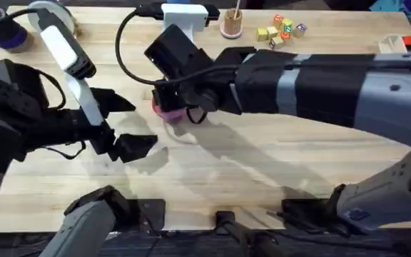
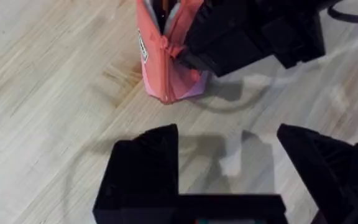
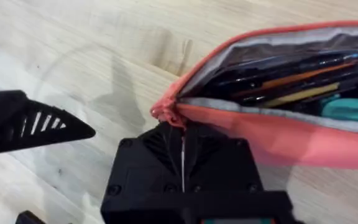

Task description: Unzip the bag, pick up the pens from the table one at a time and place them inside, then zip the bag closed.

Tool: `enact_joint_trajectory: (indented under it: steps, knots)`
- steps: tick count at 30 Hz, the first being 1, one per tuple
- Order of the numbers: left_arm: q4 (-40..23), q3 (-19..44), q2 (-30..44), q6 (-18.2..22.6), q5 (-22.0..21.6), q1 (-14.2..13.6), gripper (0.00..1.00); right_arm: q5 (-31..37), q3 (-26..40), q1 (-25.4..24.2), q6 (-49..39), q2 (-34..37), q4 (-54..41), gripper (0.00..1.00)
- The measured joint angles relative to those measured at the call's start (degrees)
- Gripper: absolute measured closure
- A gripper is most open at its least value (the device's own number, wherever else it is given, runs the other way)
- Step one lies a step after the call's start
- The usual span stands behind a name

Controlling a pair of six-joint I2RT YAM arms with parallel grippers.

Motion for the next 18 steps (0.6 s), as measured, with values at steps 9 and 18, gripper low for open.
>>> enact_joint_trajectory:
  steps: [9, 18]
  knots:
    - [0.0, 0.0, 0.0, 0.0, 0.0, 0.0, 0.007, -0.4, 0.0, -1.2, -3.5, -5.1, -2.7, 0.972]
    - [4.2, 0.0, 0.0, 0.2, 1.8, 0.0, 0.007, -0.7, 0.0, -4.3, -4.9, -9.7, -4.8, 0.972]
